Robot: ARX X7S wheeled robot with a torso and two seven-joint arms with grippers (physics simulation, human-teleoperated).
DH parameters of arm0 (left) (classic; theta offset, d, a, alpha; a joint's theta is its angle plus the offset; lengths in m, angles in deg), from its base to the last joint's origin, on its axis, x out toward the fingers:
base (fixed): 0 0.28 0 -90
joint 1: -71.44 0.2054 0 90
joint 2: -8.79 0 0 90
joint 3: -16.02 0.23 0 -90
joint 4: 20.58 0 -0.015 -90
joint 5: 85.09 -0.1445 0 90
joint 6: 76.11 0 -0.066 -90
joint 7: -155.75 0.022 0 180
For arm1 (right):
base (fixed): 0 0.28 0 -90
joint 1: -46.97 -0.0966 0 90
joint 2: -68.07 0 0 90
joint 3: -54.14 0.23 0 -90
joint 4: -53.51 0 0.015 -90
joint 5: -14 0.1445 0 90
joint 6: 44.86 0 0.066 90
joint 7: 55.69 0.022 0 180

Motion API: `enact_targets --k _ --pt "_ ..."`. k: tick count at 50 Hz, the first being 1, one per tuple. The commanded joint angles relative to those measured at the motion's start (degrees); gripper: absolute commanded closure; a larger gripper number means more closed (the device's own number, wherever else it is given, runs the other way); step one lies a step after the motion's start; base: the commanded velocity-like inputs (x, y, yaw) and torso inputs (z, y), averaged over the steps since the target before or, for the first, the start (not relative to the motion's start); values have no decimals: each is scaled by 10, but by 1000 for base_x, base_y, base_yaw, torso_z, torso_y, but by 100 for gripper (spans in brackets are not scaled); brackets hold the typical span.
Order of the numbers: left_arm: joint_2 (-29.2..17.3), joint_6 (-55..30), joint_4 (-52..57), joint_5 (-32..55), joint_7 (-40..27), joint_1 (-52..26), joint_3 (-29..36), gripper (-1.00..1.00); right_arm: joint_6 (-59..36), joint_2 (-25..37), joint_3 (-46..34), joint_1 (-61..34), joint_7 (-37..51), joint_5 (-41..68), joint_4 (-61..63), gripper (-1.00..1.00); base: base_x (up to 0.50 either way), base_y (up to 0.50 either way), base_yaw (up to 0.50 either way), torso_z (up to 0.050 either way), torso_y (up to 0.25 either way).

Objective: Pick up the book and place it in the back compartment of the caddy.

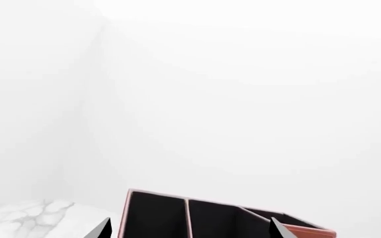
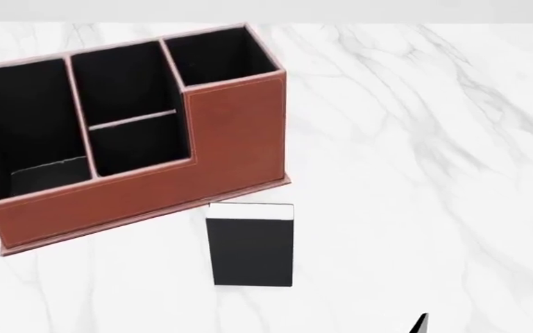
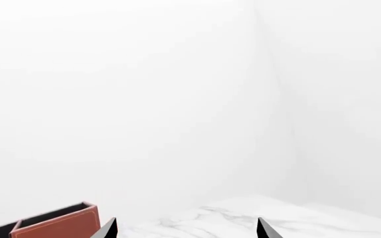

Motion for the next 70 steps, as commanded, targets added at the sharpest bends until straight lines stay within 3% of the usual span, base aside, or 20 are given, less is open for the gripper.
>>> enact_targets --k 1,70 --pt "-2 1 -1 0 -2 -1 2 -100 8 1 -3 2 2 -3 0 -100 82 0 0 0 0" --pt "-11 7 -2 1 -17 -1 10 -100 11 12 -15 -1 17 -7 -3 -100 111 0 0 0 0"
